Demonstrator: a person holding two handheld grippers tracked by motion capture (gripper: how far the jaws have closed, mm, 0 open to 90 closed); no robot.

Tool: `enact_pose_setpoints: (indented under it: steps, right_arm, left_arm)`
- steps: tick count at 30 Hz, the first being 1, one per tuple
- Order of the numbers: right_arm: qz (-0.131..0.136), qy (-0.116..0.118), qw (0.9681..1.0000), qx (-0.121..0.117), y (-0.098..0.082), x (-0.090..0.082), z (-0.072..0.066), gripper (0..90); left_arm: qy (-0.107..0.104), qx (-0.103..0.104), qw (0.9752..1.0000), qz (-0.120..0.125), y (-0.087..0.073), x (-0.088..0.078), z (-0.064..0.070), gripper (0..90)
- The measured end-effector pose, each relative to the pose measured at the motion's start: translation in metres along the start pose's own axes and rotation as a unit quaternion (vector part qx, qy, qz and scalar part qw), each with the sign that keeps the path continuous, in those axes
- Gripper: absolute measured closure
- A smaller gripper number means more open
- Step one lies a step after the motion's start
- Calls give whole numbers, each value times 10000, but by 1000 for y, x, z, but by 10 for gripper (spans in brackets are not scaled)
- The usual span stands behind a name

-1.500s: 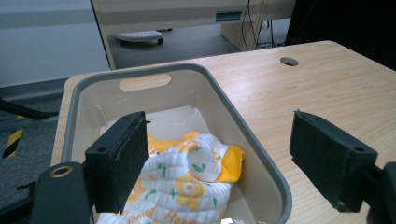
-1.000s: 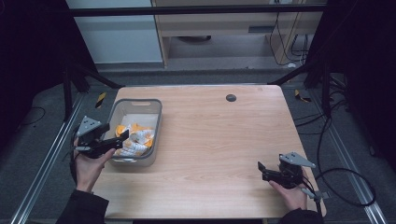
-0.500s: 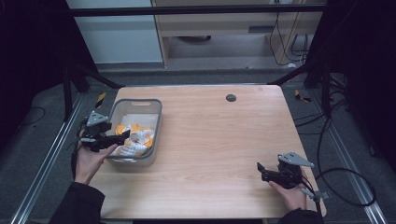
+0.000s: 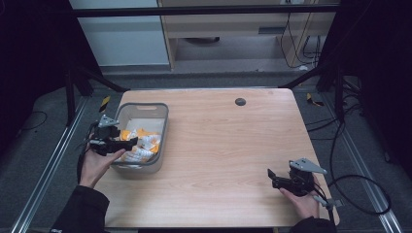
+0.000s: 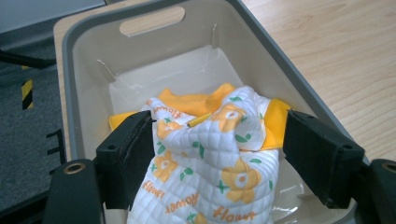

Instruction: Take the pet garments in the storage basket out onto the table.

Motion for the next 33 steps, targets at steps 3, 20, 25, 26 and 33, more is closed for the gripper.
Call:
enact_pose_setpoints:
  steps: [3, 20, 25, 26, 33]
  right_arm:
    - [-5, 15, 10000, 2, 0, 0, 0, 115]
    - [-52, 46, 10000, -10, 0, 1, -1, 118]
    - [-61, 51, 10000, -30, 0, 1, -1, 118]
    - [-61, 51, 10000, -30, 0, 1, -1, 118]
    - [-85, 52, 9999, -88, -1, 2, -1, 118]
  left_arm:
    - [-34, 22, 10000, -77, -1, 3, 0, 251]
    - [-123, 217, 9976, -640, -1, 19, 1, 318]
    - [-176, 228, 9962, -816, 3, 24, 2, 331]
    - [-176, 228, 9962, -816, 3, 24, 2, 336]
    - [-200, 344, 9933, -1086, 4, 31, 4, 361]
Point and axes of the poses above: each handheld gripper's, and its own axes: x roughly forward along the jaws, y roughly out of its top, z roughly to its right, the point moved 2 cm from there along x, roughly forward along the jaws, and after that the axes turned 6 degrees about y, right-handed, at the moved point
